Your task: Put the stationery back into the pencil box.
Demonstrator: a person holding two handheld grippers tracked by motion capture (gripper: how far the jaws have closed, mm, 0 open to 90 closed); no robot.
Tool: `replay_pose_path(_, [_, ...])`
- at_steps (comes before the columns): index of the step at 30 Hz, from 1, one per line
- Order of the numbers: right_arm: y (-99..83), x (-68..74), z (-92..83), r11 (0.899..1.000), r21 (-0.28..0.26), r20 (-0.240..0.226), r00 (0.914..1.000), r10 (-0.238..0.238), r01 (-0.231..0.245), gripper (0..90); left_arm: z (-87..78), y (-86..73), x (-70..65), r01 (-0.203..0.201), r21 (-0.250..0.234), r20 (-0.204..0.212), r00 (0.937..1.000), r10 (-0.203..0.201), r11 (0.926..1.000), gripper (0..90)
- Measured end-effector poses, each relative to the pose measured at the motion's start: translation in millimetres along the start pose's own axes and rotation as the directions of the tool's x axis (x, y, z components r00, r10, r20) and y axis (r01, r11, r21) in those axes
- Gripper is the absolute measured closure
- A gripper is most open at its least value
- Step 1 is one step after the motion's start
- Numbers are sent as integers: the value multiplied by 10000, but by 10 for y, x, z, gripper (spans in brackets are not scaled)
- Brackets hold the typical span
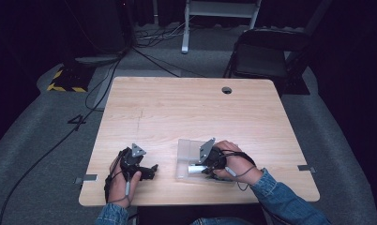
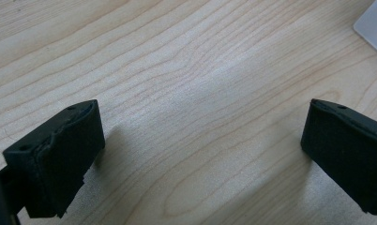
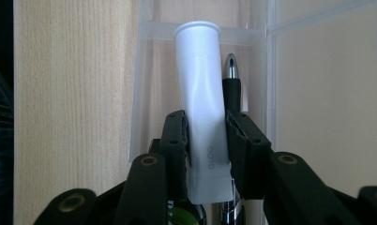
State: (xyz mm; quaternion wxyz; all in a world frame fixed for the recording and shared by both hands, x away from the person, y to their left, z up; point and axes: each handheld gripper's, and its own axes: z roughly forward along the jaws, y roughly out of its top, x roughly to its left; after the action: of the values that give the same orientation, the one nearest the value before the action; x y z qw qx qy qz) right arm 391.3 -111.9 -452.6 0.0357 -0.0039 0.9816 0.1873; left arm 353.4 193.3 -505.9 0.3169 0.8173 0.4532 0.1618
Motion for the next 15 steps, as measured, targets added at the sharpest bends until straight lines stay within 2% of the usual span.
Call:
replay_pose_path(3, [-2, -1, 3, 10000, -50, 48, 10000, -59, 59, 701, 0, 0, 0, 3, -2, 1, 10000, -3, 10000, 1])
replay_pose_path(7, [-5, 0, 5, 9999, -112, -58, 9999, 86, -87, 680, 0, 0, 0, -2, -2, -2, 10000, 2, 10000, 2])
replay_pose_path(15, [-18, -15, -96, 9974, -629, 69, 9993, 366, -361, 653, 0, 0, 0, -1, -3, 0, 10000, 1, 10000, 1])
